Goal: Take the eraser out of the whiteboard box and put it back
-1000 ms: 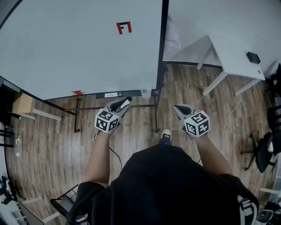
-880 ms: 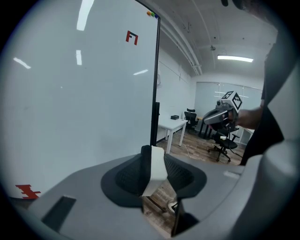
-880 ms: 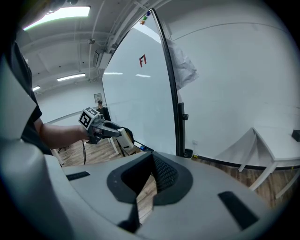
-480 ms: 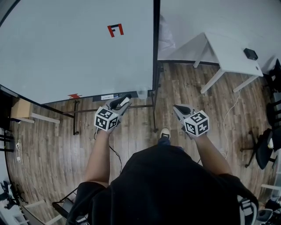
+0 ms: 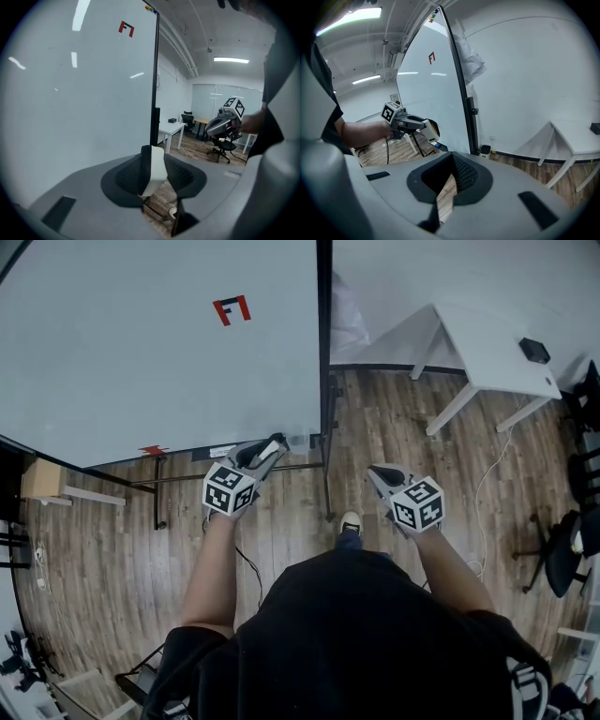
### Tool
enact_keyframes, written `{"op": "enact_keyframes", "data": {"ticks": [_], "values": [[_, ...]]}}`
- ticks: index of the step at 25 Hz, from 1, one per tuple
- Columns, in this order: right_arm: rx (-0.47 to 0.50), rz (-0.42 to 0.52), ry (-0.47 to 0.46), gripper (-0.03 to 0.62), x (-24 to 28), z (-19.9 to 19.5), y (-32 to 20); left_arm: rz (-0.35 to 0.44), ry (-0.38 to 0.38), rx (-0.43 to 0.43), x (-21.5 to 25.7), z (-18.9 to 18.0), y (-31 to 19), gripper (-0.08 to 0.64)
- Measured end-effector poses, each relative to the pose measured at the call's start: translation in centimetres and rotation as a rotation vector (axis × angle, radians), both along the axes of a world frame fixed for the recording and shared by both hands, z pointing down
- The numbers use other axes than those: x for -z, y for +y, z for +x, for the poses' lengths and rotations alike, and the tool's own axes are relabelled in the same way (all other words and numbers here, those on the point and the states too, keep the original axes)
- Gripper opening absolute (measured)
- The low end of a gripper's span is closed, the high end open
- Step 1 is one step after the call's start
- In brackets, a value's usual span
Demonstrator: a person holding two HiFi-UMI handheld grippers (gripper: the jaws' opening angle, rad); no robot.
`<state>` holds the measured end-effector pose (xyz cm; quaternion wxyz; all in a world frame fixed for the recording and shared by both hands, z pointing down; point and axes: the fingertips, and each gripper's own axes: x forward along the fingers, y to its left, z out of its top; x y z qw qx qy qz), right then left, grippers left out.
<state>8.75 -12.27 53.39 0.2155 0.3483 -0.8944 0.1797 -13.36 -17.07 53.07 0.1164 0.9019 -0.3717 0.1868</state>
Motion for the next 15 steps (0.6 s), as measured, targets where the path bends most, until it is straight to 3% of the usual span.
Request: {"op": "enact_keyframes", "data": {"ticks": [15], "values": [[0.002,-0.044,0.015,-0.005,-1.7,1.3,-3.1,-0.035,0.011,-0.026,-1.6,2.6,-4.1,0.153]]}}
